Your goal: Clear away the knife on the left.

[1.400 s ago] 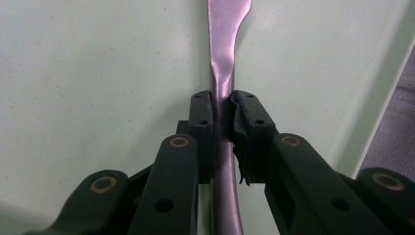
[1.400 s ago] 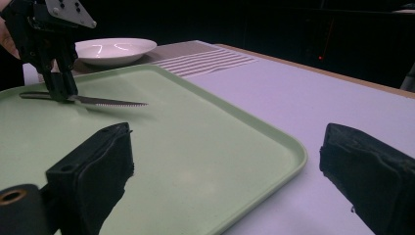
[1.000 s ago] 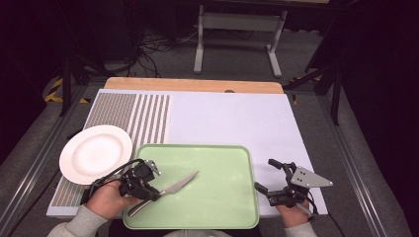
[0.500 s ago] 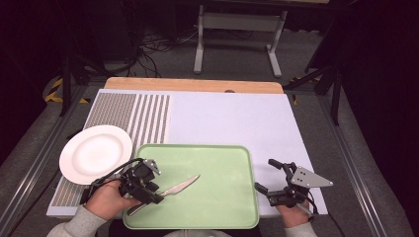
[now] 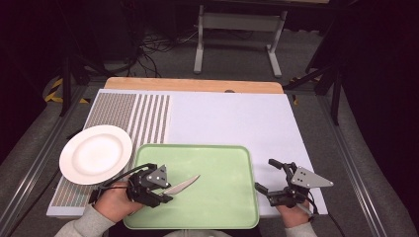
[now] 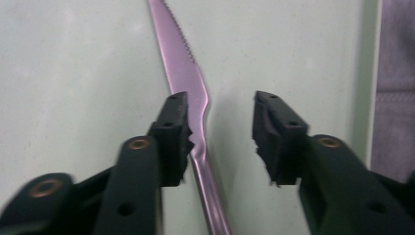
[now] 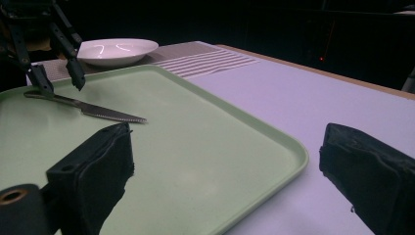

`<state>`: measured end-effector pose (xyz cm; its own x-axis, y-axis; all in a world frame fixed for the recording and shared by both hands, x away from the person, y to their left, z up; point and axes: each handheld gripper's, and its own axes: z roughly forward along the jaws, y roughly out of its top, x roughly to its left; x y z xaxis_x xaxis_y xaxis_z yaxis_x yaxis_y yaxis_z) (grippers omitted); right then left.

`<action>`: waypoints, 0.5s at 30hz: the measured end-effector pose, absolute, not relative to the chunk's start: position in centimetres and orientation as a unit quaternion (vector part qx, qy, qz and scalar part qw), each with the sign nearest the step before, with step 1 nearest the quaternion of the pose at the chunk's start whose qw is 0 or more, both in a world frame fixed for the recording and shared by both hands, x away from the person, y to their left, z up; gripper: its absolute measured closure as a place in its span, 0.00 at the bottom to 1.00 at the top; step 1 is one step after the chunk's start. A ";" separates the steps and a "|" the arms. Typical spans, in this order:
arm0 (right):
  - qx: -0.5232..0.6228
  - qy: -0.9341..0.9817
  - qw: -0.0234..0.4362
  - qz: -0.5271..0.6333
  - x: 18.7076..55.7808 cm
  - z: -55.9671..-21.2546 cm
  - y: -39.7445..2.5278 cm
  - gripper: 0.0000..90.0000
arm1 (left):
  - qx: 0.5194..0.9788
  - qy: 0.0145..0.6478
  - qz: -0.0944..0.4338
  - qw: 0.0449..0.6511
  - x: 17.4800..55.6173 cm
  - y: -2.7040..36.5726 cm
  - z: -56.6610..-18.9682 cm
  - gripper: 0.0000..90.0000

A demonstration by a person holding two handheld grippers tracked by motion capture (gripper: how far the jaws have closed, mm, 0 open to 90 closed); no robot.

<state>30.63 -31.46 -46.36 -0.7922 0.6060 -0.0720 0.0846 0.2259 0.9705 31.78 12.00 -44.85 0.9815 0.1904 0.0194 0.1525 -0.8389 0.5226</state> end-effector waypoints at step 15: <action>0.231 0.750 0.226 0.577 30.7 -46.4 -31.5 0.07 | 0.971 0.048 0.061 0.227 31.5 11.2 -46.0 1.00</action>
<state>30.67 -31.51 -46.37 -0.7910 0.6075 -0.0724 0.0851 0.2263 0.9703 31.54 11.18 -46.02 0.9879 0.1212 0.0966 0.0657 -0.8923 0.4467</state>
